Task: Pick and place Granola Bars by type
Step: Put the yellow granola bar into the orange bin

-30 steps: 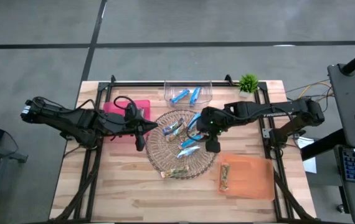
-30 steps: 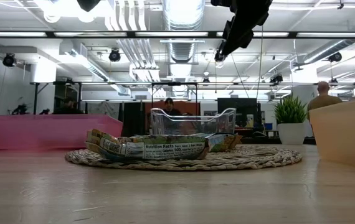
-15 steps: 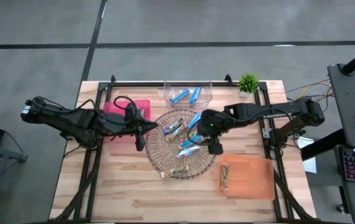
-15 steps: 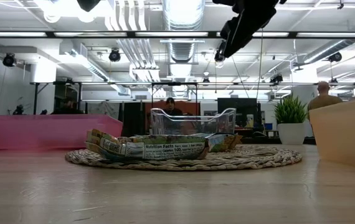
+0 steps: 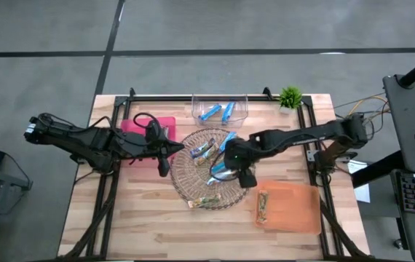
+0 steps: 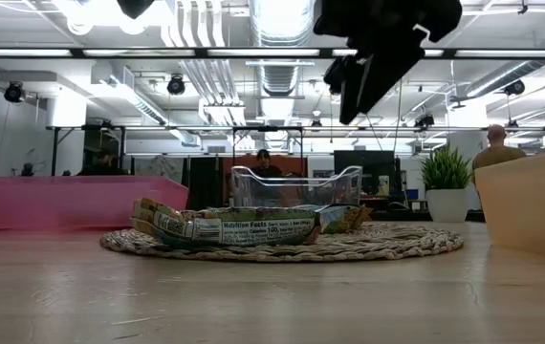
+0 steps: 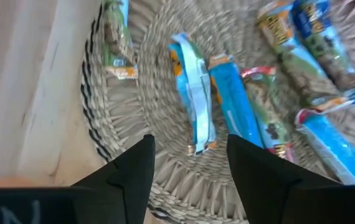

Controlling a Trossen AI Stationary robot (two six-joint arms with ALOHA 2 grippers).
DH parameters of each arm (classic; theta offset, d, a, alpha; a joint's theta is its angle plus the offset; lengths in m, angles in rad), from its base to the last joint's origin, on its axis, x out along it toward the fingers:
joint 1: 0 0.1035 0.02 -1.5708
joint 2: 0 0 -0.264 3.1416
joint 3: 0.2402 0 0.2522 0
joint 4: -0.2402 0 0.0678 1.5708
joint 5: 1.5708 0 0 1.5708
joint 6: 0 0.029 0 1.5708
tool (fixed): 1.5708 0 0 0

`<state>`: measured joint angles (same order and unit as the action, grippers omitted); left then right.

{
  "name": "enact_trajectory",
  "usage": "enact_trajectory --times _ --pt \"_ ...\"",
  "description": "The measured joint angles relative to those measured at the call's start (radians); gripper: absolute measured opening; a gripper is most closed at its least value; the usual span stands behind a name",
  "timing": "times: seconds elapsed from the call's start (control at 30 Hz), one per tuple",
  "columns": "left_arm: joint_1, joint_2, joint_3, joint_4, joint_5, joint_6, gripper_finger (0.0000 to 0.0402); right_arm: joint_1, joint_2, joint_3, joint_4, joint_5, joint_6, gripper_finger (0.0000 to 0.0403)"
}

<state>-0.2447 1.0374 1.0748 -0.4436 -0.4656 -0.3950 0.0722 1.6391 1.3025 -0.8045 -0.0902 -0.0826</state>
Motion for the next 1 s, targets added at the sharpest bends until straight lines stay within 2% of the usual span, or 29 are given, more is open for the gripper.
enact_trajectory --times 0.47,1.0 --pt "0.000 0.000 0.000 -0.008 0.000 -0.001 0.0000 0.026 0.151 0.059 0.000 0.007 -0.060 0.0192" --pt "0.000 0.000 0.000 -0.017 0.000 -0.002 0.0000 0.028 0.192 0.065 -0.001 0.006 -0.061 0.0192"
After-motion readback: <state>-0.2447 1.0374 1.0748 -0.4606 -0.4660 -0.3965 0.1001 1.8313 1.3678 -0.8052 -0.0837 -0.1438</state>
